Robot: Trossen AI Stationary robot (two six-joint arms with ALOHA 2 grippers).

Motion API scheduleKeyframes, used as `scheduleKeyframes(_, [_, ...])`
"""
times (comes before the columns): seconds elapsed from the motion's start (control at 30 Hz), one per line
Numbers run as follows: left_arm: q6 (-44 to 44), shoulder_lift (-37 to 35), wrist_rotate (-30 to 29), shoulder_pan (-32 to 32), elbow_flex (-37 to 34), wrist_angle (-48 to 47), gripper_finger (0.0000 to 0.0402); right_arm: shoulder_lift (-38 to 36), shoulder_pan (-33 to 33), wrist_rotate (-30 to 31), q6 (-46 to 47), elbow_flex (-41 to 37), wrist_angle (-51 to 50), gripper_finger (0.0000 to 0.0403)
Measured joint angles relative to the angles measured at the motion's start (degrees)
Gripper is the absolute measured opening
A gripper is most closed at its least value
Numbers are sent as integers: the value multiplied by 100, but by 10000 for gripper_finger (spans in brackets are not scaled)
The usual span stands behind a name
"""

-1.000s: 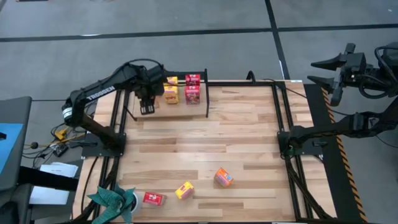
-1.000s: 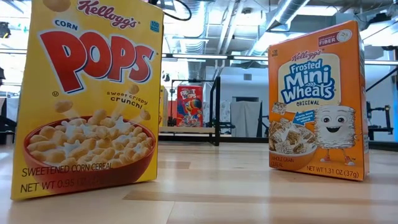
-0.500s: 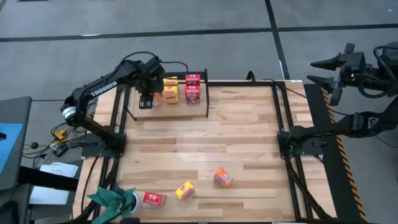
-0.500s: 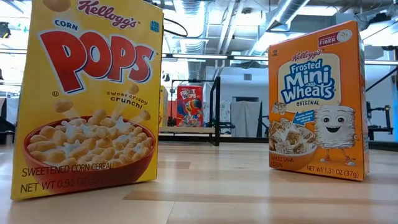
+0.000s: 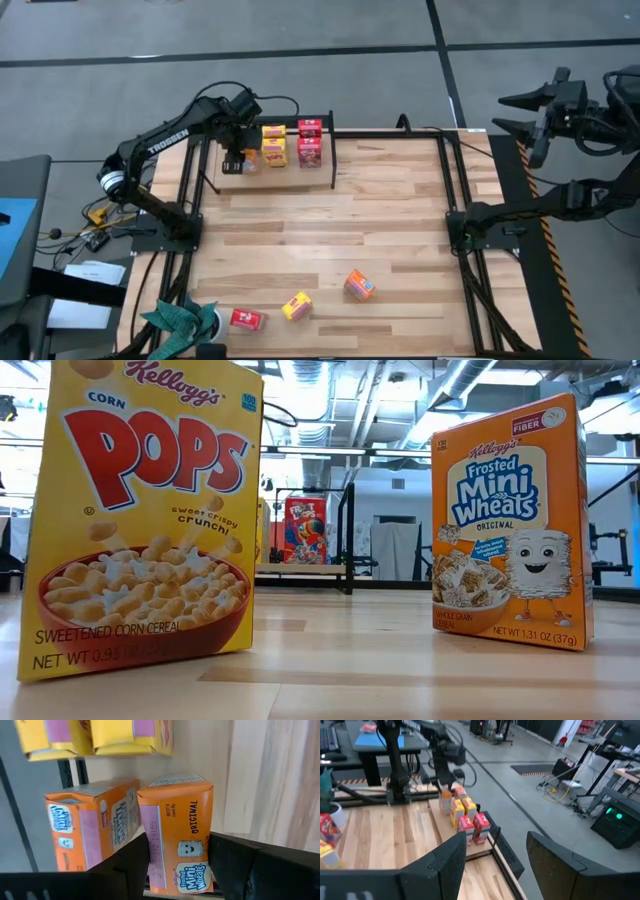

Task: Stack cereal on shelf
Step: Put the top orange cereal box on the shelf aligned with the other orange cereal box

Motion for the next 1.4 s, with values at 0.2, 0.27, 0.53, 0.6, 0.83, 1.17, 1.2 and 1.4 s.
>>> scheduleKeyframes(0.2, [180,2,-17,38,-252,320,171,0,0,9,0,0,280,232])
scheduleKeyframes(0.27, [205,2,-25,51,-258,389,171,0,0,9,-2,0,324,232])
scheduleKeyframes(0.53, [382,-4,8,279,-258,369,171,-2,0,9,-61,0,317,232])
scheduleKeyframes(0.6, [388,-4,17,328,-258,483,171,-2,0,9,-76,0,317,232])
scheduleKeyframes(0.83, [485,-4,213,373,-258,643,171,-2,0,9,-105,0,337,232])
scheduleKeyframes(1.17, [612,-7,232,375,-258,611,171,-2,0,9,-109,0,343,232])
scheduleKeyframes(1.2, [596,-7,234,375,-258,619,171,-2,0,9,-109,0,348,232])
scheduleKeyframes(1.4, [569,-7,292,426,-261,580,171,-2,0,9,-111,0,405,232])
